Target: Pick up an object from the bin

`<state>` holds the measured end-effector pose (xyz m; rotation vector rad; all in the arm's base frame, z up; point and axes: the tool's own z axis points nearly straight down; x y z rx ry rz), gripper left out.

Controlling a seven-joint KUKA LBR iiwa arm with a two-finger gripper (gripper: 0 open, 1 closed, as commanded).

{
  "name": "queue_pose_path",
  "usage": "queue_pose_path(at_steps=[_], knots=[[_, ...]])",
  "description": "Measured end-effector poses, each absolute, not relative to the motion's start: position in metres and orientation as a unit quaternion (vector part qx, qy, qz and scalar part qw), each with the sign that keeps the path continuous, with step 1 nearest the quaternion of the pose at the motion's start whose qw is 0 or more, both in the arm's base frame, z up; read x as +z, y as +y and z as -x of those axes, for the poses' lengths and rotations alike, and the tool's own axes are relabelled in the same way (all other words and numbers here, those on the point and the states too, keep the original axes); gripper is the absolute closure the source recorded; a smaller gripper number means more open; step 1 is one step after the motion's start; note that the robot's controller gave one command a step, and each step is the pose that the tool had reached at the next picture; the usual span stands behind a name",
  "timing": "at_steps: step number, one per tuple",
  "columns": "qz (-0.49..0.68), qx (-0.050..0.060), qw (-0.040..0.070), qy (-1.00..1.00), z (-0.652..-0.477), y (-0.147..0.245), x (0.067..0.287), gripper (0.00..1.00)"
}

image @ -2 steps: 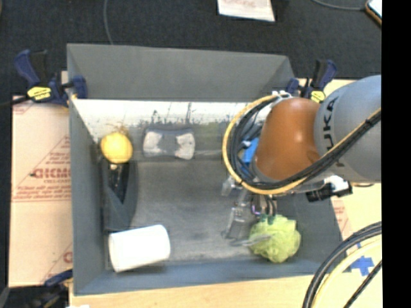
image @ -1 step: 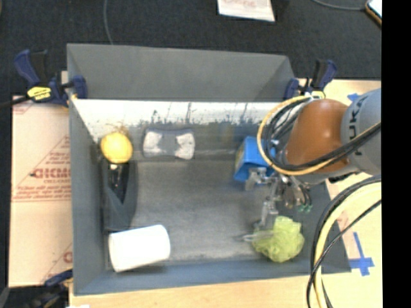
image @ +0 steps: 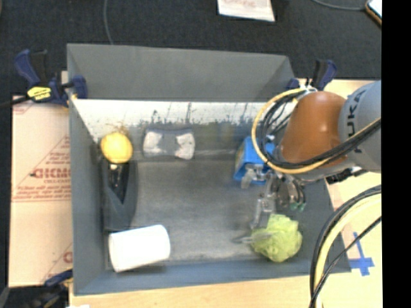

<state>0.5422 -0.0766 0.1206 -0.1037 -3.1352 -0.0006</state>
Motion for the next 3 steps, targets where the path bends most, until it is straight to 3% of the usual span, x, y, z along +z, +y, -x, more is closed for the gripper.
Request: queue_pose_path(at_steps=[1, 2, 3], knots=[[-0.073, 0.001, 0.000, -0.997, -0.578, -0.099, 0.163, 0.00], [0.116, -0.002, -0.003, -0.993, -0.566, -0.088, 0.142, 0.00], [-0.101, 0.007, -0.028, -0.994, -0.620, -0.096, 0.121, 1.00]])
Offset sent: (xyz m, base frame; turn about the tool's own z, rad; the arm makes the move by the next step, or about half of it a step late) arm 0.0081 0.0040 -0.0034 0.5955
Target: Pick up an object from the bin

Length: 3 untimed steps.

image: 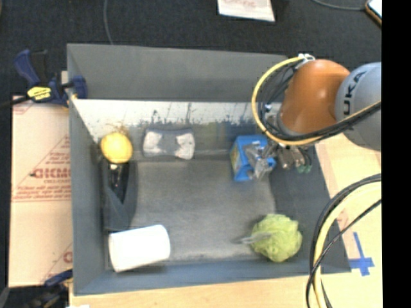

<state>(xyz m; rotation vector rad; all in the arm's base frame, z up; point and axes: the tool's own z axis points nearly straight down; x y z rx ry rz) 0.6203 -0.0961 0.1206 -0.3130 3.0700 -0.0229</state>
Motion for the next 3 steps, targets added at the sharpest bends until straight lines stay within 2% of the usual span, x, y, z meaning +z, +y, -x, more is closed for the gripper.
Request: queue_pose_path(at_steps=[1, 2, 3], knots=[[0.101, -0.007, 0.028, 0.994, -0.620, -0.096, 0.120, 1.00], [0.106, -0.006, 0.021, 0.994, -0.601, -0.093, 0.126, 1.00], [0.093, -0.007, 0.027, 0.995, -0.602, -0.091, 0.127, 1.00]])
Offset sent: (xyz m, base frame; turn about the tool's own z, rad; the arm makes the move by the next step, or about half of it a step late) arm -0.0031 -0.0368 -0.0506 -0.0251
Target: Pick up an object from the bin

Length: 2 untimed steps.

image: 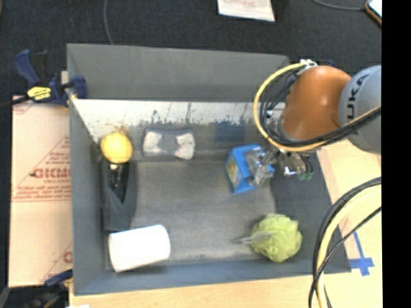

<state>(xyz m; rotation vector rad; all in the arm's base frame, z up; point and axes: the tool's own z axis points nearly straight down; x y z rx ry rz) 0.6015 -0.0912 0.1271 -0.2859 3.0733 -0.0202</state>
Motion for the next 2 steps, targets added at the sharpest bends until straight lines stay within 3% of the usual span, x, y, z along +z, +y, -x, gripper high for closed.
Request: queue_pose_path(at_steps=[1, 2], knots=[[-0.026, -0.003, 0.047, 0.999, -0.5590, -0.0751, 0.1175, 1.00], [-0.017, -0.006, 0.049, 0.999, -0.5598, -0.0785, 0.1164, 1.00]])
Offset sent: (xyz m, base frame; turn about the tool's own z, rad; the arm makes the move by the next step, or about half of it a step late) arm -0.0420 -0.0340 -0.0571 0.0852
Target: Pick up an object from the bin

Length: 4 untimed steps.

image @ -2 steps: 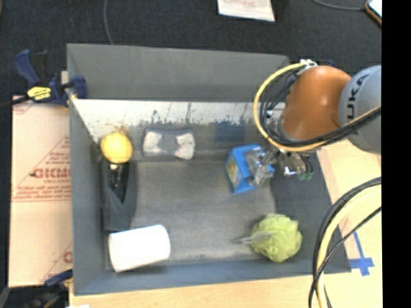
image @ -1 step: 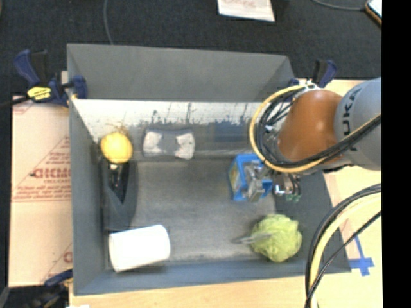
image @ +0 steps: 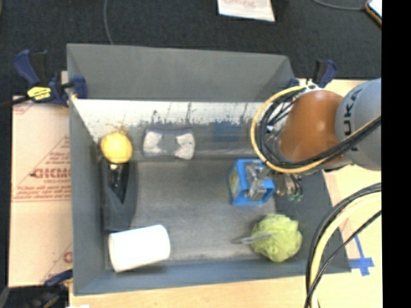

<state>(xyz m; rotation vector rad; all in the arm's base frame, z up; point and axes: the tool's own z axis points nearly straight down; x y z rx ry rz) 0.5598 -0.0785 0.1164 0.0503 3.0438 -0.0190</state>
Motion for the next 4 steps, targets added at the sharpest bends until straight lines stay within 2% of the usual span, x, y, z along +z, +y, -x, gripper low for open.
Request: queue_pose_path(at_steps=[4], knots=[[-0.011, -0.006, 0.049, 0.999, -0.5586, -0.0772, 0.1159, 1.00]])
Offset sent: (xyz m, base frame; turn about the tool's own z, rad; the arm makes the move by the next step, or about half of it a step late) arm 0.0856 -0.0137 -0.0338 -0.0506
